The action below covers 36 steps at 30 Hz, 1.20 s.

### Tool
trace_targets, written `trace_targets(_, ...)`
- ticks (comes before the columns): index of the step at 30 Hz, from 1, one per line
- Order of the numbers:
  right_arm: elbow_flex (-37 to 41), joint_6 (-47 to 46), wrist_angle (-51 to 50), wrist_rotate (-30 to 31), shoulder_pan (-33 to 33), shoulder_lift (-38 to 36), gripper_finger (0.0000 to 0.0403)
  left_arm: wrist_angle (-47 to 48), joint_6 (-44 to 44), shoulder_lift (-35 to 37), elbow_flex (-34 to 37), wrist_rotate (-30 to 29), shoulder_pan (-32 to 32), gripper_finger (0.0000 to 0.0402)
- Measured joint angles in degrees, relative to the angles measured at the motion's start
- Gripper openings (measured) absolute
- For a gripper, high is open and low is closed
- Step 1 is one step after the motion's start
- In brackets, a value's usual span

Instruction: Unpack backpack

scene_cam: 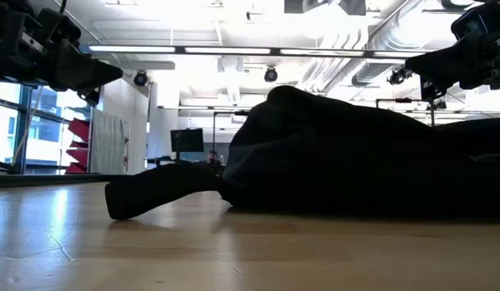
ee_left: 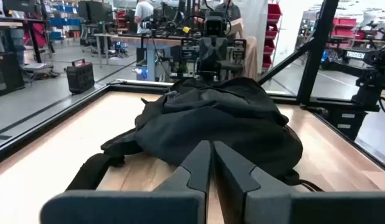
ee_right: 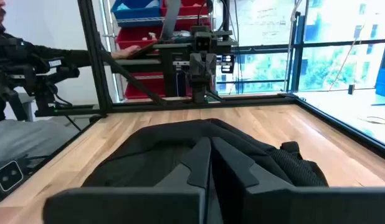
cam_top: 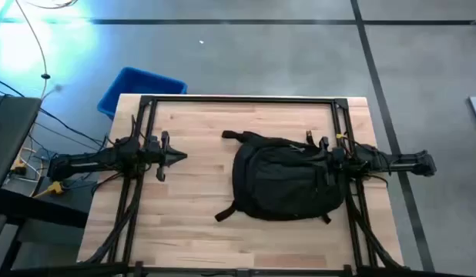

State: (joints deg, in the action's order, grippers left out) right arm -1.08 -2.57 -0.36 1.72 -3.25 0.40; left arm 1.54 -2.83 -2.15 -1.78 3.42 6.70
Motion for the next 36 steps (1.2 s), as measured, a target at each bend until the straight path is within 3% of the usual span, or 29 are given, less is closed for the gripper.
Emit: trace_targets(36, 0.05, 1.40, 2.89, 0.24, -0.01, 0.02, 0.0000, 0.00, -0.02, 0.00, -0.01, -0.01, 0.02, 0.0000)
